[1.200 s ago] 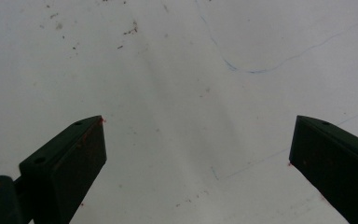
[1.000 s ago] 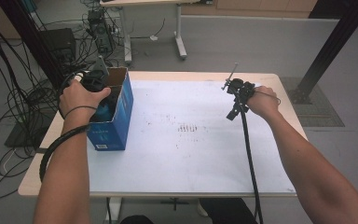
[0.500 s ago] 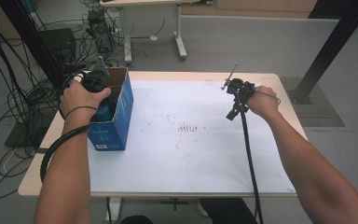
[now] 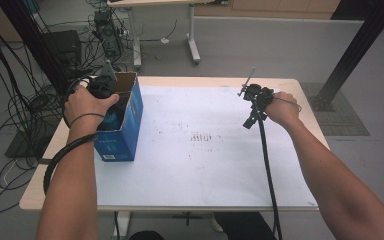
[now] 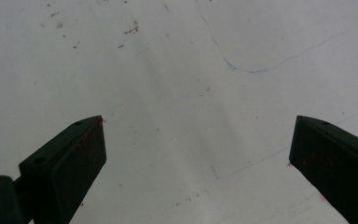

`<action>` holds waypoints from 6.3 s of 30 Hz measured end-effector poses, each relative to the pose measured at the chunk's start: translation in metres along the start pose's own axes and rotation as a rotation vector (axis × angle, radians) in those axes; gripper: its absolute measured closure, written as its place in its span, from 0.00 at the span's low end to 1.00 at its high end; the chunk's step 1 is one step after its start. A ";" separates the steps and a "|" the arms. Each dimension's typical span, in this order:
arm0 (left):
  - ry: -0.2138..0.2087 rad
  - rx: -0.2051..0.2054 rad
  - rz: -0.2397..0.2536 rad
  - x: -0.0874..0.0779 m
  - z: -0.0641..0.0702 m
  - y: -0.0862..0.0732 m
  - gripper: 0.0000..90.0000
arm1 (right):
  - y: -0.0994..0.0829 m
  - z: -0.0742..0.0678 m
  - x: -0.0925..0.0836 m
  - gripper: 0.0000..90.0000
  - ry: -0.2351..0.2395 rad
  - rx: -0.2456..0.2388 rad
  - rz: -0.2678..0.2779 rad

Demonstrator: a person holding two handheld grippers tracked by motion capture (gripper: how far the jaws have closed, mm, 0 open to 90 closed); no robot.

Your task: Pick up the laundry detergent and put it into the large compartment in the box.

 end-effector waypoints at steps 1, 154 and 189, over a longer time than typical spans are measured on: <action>0.000 -0.002 0.000 0.000 0.000 0.000 0.42 | 0.000 0.000 0.000 0.04 -0.001 0.000 -0.001; -0.131 0.217 -0.017 -0.100 0.107 -0.019 0.06 | 0.002 -0.011 -0.010 0.04 -0.004 -0.021 0.024; -0.273 0.508 -0.081 -0.071 0.246 -0.040 0.06 | 0.009 -0.017 -0.013 0.04 0.006 -0.039 0.041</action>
Point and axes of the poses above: each handheld gripper's, and its own axes: x roughly forward along the jaws, y roughly out of its top, z roughly to its right, the point moved 5 cm from there along x, roughly forward along the jaws, and after that the axes turned 9 degrees about z, right-handed, at the moved point
